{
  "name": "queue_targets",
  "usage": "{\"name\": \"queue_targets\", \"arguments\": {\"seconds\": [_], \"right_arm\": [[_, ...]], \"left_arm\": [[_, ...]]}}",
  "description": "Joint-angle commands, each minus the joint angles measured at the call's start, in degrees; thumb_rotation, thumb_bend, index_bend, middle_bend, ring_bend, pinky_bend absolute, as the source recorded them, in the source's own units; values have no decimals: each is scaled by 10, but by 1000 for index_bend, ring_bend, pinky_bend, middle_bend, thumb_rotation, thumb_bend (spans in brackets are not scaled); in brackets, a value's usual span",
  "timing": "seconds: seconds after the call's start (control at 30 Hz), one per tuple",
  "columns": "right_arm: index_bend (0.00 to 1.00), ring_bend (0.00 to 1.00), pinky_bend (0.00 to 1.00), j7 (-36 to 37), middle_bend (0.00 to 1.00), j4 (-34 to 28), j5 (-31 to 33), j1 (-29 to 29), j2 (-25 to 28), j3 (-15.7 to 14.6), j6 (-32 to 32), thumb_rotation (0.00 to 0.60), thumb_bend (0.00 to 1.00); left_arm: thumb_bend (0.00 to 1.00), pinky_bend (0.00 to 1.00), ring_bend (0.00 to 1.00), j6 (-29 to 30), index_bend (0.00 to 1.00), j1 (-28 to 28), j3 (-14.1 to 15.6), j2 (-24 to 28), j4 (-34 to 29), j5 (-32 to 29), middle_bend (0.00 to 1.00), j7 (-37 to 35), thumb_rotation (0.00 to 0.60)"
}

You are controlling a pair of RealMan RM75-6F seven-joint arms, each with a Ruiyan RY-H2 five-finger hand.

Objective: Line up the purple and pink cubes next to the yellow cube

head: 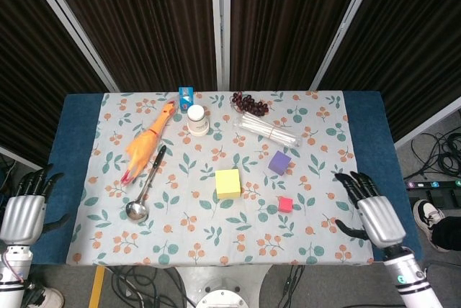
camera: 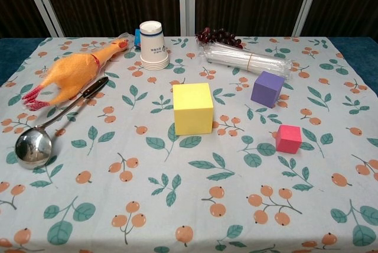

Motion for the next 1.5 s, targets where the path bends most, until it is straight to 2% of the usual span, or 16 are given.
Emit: {"name": "queue_targets", "arguments": {"seconds": [0.03,0.2,0.47,0.77,0.97,1.17,1.27,1.33,1.5], "right_arm": [[49,0,0,-56,104,-21,52,56,-37,35,-67,600,131],[76,0,0,-131,104,-2,148,125,-103,69,-146,600,128],[90,0,0,-215,117,57,282,217,-220,99,-209,600,121],[134,0,0,-279,137,143,388,299,-350,123,-199,600,85],[142,0,0,-297,137,198,435,337,-409,137,-189,600,82],[184,0,0,-308,162,233,456,356,-436,139,-180,600,84],[257,24,0,-314,235,252,462,362,-450,138,-167,600,130],[316,84,9,-313,308,259,463,364,-456,139,-162,600,165],[410,161,43,-305,384,269,456,364,-468,141,-142,600,176]], "left_arm": [[16,122,121,1,235,2,1,0,1,0,170,-1,600],[16,122,121,4,235,5,3,1,4,2,170,-6,600],[16,122,121,5,235,8,5,1,7,3,170,-8,600],[16,122,121,3,235,10,5,0,13,2,170,-16,600],[16,122,121,5,235,14,6,0,24,-2,170,-28,600],[16,122,121,3,235,16,7,-2,33,-2,170,-36,600],[16,122,121,2,235,16,7,-4,36,-2,170,-39,600],[16,122,121,2,235,16,7,-5,38,-1,170,-39,600],[16,122,121,0,235,15,6,-6,41,0,170,-42,600]]}}
